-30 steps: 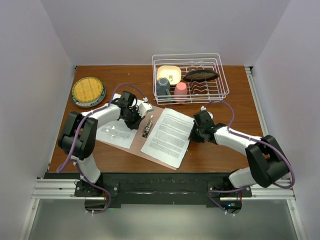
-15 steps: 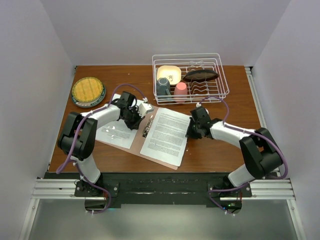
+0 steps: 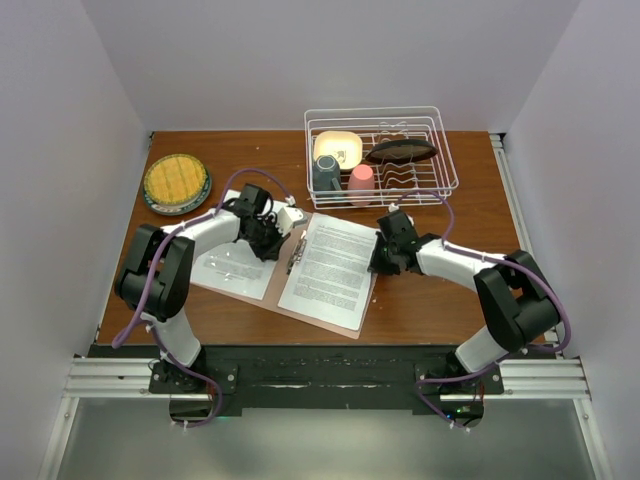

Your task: Put the files into the folder

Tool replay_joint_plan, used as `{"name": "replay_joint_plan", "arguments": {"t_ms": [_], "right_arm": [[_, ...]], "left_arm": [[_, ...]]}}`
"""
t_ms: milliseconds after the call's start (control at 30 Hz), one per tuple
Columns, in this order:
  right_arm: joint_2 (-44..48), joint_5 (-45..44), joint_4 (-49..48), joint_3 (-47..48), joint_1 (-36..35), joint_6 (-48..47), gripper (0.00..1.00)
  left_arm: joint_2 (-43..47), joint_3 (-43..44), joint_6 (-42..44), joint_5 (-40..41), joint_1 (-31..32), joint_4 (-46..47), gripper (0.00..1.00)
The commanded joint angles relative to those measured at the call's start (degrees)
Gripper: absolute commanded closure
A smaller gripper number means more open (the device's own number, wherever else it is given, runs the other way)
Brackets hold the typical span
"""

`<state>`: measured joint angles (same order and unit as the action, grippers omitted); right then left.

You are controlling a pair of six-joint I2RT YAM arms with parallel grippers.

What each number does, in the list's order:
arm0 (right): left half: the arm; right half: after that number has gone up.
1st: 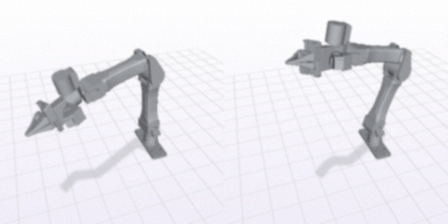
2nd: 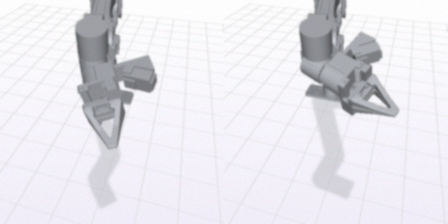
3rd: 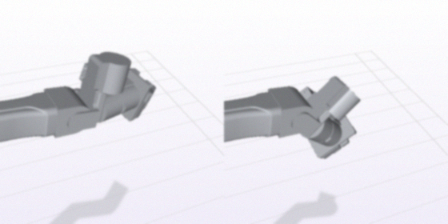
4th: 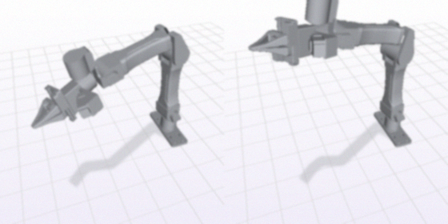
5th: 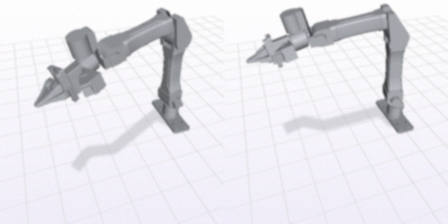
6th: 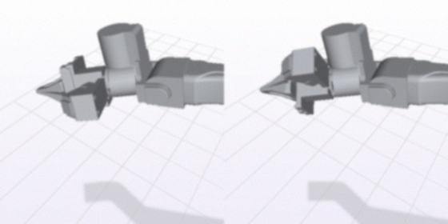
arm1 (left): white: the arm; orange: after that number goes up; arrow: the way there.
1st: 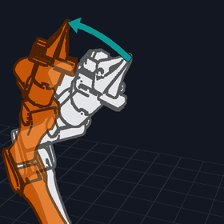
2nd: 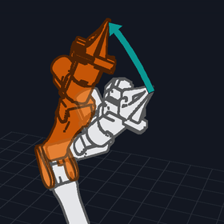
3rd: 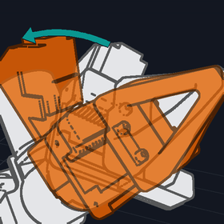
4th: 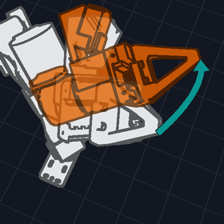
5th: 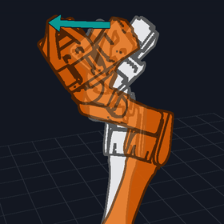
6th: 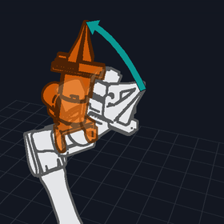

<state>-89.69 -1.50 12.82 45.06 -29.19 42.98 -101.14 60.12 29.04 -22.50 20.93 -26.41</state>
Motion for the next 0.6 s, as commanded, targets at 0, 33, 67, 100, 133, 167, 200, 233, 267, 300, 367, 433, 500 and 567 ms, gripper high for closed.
{"name": "replay_joint_plan", "arguments": {"t_ms": [0, 33, 67, 100, 133, 167, 200, 233, 267, 300, 367, 433, 500, 567], "right_arm": [[-1.0, 1.3, -0.5, 2.1, -0.9, 0.2, 1.00], [-0.9, 1.2, -0.1, 2.2, -0.9, -0.2, 1.00], [-0.9, 1.3, 0.2, 2.2, -0.8, -0.4, 1.00], [-0.9, 1.3, 0.6, 2.5, -0.9, -1.1, 1.00], [-1.0, 1.3, 1.8, 2.6, -0.8, -1.5, 1.00], [-0.8, 1.3, 2.1, 2.6, -0.8, -1.8, 1.00], [-0.8, 0.9, 2.6, 2.7, -0.8, -2.1, 0.94], [-0.7, 0.0, 4.0, 2.8, -0.8, -2.4, 0.86], [-0.7, -0.2, 4.4, 2.9, -0.7, -2.6, 0.79], [-0.7, -0.3, 4.8, 3.0, -0.7, -3.0, 0.66], [-0.5, -1.0, 5.8, 3.3, -0.7, -3.0, 0.52], [0.0, -1.6, 6.9, 3.5, -0.8, -3.0, 0.38], [0.4, -2.6, 8.0, 3.9, -0.7, -3.3, 0.35], [1.1, -3.9, 9.9, 4.5, -0.4, -4.0, 0.34]], "left_arm": [[-0.2, -2.1, -1.1, -3.6, 0.2, -3.7, 1.00], [0.2, -2.3, -1.0, -3.8, 0.2, -3.8, 1.00], [0.2, -2.5, -0.8, -4.0, 0.3, -4.1, 1.00], [0.4, -2.5, -0.7, -4.0, 0.3, -4.3, 1.00], [0.6, -2.7, -0.6, -4.3, 0.3, -4.5, 1.00], [0.7, -2.9, -0.5, -4.5, 0.3, -4.8, 1.00], [0.9, -3.0, -0.4, -4.7, 0.3, -5.0, 1.00], [1.1, -3.1, -0.2, -4.9, 0.3, -5.1, 1.00], [1.4, -3.4, -0.3, -5.0, 0.3, -5.3, 1.00], [1.6, -3.5, 0.0, -5.1, 0.3, -5.4, 1.00], [1.9, -3.6, 0.0, -5.1, 0.3, -5.7, 1.00], [2.4, -3.6, 0.1, -5.4, 0.3, -6.0, 1.00], [2.8, -3.7, 0.2, -5.7, 0.3, -6.5, 1.00], [3.4, -3.8, 0.4, -6.1, 0.3, -6.8, 1.00]]}}
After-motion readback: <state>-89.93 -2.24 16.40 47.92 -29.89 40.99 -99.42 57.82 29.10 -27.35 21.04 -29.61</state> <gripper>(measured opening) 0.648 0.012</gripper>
